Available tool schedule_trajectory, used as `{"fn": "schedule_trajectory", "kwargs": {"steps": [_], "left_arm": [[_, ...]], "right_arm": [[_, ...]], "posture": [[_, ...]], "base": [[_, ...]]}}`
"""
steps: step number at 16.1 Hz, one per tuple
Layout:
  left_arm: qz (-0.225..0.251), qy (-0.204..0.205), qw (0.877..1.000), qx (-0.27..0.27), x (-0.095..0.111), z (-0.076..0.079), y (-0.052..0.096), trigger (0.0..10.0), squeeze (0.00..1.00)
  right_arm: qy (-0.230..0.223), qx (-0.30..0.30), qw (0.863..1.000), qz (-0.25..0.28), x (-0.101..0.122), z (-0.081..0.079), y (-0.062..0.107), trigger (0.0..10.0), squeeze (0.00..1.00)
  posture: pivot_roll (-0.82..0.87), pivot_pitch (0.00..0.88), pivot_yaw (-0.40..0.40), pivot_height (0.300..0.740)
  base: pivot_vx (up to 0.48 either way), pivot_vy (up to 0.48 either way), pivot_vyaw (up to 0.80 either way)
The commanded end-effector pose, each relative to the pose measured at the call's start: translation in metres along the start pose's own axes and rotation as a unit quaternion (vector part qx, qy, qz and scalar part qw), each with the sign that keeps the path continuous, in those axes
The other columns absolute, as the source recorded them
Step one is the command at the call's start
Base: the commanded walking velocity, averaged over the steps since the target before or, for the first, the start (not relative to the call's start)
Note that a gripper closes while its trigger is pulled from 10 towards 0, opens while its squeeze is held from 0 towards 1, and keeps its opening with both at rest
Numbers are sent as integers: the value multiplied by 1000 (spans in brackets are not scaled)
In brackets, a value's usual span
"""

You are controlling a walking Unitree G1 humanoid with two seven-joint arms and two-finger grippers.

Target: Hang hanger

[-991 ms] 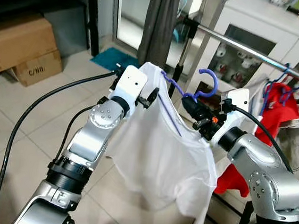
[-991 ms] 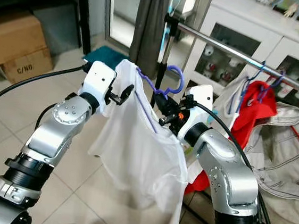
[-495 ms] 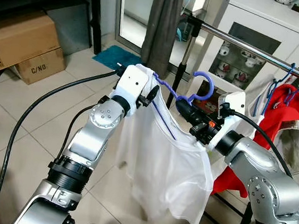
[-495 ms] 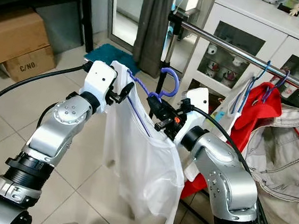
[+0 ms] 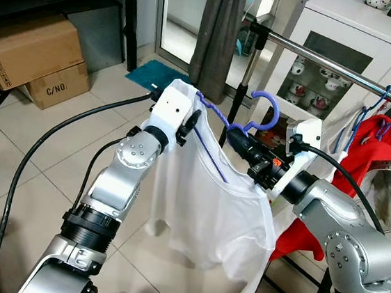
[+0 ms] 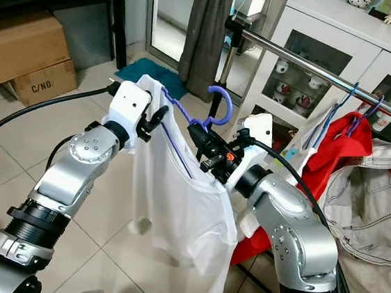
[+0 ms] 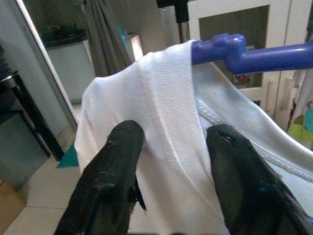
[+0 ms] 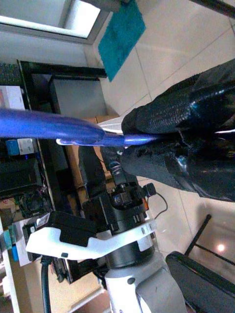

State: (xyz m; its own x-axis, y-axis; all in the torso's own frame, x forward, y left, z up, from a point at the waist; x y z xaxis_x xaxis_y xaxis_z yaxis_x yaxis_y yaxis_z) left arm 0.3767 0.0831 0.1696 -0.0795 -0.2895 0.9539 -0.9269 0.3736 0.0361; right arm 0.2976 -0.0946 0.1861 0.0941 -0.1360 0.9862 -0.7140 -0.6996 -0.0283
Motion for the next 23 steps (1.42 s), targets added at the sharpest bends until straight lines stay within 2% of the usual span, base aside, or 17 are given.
{"fn": "schedule_trajectory", "kwargs": {"steps": [1, 15, 20, 23], "left_arm": [[-3, -1, 1000, 3, -1, 0, 0, 0, 0], [5, 8, 1000, 4, 2, -1, -1, 0, 0], [23, 32, 999, 3, 7, -1, 0, 0, 0], [46, 50, 998, -2, 18, -4, 2, 0, 0]], "right_arm": [[5, 11, 1000, 17, 9, -3, 3, 0, 0], [6, 7, 1000, 16, 10, -1, 2, 0, 0], [13, 1, 1000, 7, 7, 0, 2, 0, 0], [36, -13, 999, -25, -2, 6, 3, 0, 0]], "posture": [[3, 0, -72, 740], [2, 0, -70, 740], [2, 0, -73, 740], [-1, 0, -72, 740]], "base": [[0, 0, 0], [0, 0, 0], [0, 0, 0], [0, 0, 0]]}}
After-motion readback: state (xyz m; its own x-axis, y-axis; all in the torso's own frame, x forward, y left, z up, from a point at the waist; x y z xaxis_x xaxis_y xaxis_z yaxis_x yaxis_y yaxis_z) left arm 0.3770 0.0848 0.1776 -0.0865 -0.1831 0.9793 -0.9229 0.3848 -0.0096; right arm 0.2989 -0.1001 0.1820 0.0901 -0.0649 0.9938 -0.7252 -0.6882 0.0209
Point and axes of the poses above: a point about 5 cm out from each wrist's last joint towards the gripper, its own y axis pointing back from the gripper into the wrist, its own x axis along the axis of the wrist's last joint, z = x × y, the point moved 4 cm from there along -y, pointing out of the wrist towards the gripper, and after that the axes turned 1 degree about y, right-handed, at the moved point
